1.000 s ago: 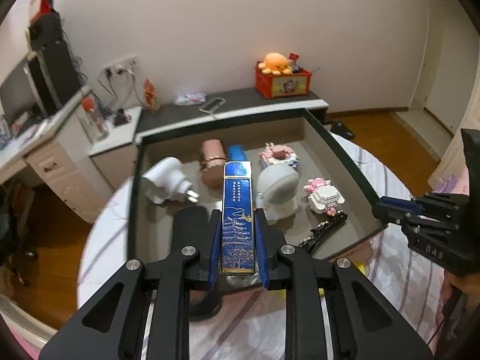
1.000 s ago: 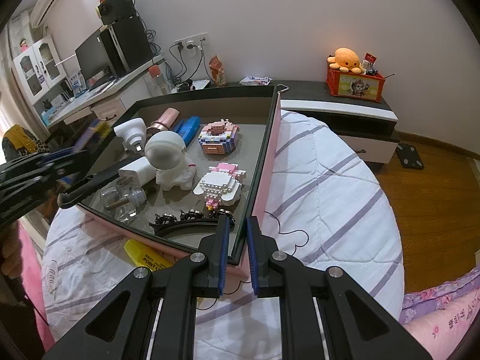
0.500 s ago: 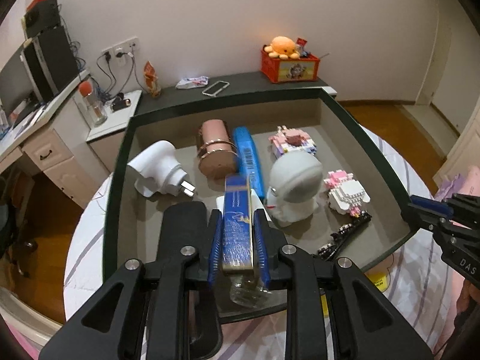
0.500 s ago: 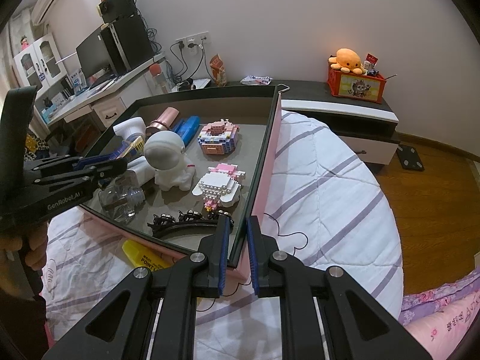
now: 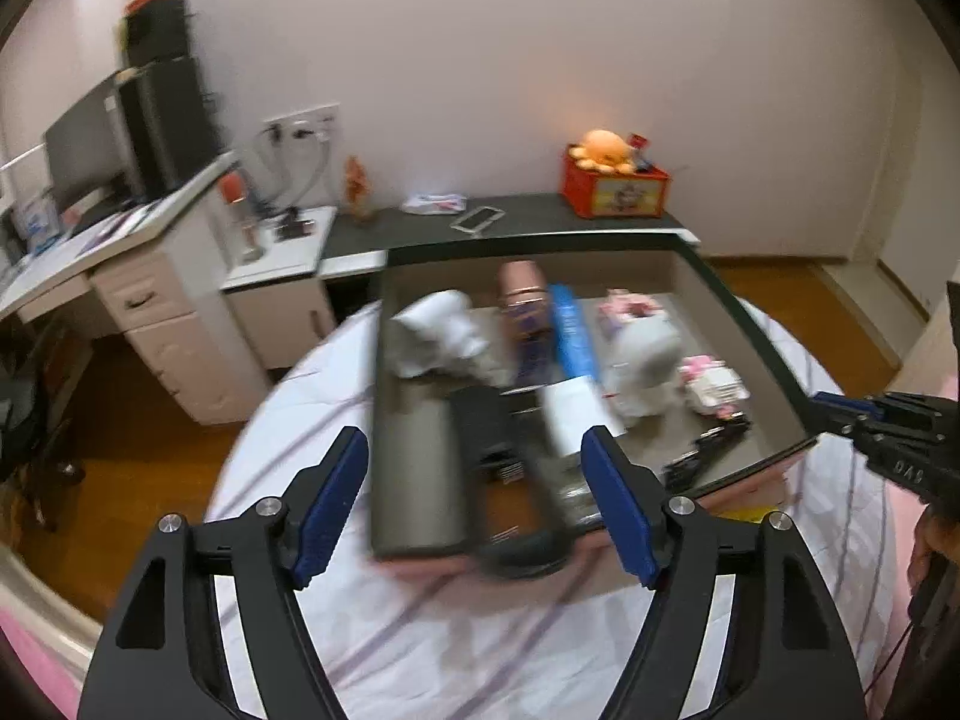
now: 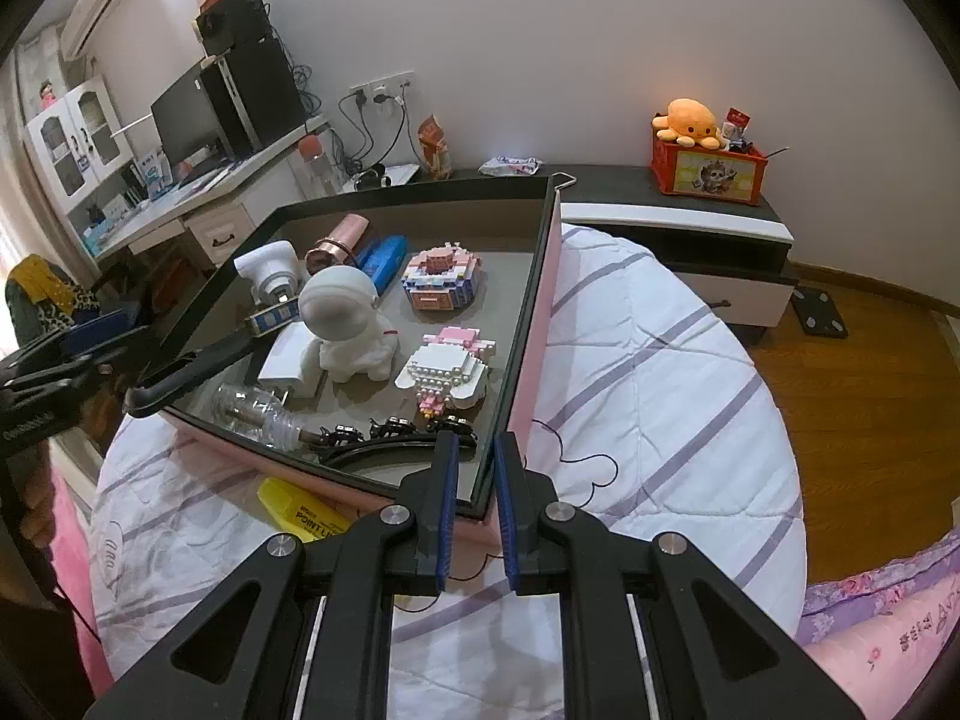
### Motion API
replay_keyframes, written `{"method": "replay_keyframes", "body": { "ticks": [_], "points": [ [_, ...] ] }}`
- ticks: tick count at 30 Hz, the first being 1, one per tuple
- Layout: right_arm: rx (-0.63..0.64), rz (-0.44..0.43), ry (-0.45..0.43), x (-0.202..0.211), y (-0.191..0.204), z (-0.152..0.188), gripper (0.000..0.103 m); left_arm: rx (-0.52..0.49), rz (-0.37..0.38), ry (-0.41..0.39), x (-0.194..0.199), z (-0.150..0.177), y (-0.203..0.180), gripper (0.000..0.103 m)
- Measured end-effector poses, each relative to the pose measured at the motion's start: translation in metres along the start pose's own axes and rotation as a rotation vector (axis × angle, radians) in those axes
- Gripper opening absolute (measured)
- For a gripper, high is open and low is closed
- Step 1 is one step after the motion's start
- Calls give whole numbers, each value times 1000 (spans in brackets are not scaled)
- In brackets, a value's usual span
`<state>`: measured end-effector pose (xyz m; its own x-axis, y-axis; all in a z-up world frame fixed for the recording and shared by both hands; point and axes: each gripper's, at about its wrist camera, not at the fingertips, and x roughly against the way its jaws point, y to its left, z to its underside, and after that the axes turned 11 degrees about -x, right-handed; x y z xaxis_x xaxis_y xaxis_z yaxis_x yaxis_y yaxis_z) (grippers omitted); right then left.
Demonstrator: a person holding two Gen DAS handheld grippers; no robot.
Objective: Organize rigid objects
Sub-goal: 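Open the left tool to drop the blue box into the pink box, then move the open right tool down to the yellow highlighter on the bed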
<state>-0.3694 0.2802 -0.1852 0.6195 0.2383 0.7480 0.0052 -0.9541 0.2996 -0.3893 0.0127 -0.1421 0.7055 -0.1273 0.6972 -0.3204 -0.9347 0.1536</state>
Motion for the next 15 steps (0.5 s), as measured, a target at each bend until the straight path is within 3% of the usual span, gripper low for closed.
{"method": "replay_keyframes", "body": {
  "ticks": [10, 12, 14, 15],
  "points": [
    [-34, 12, -55, 12, 4, 8, 13, 87, -37, 60, -2, 35, 51, 74],
    [-38, 20, -81, 19, 5, 13, 17, 79, -38, 82, -10, 37, 53, 71],
    [-45, 32, -111, 27, 5, 20, 32, 59, -35, 105, -18, 37, 50, 65],
    [-50, 29, -132, 33, 5, 24, 33, 50, -30, 114, -24, 36, 49, 61]
  ]
}}
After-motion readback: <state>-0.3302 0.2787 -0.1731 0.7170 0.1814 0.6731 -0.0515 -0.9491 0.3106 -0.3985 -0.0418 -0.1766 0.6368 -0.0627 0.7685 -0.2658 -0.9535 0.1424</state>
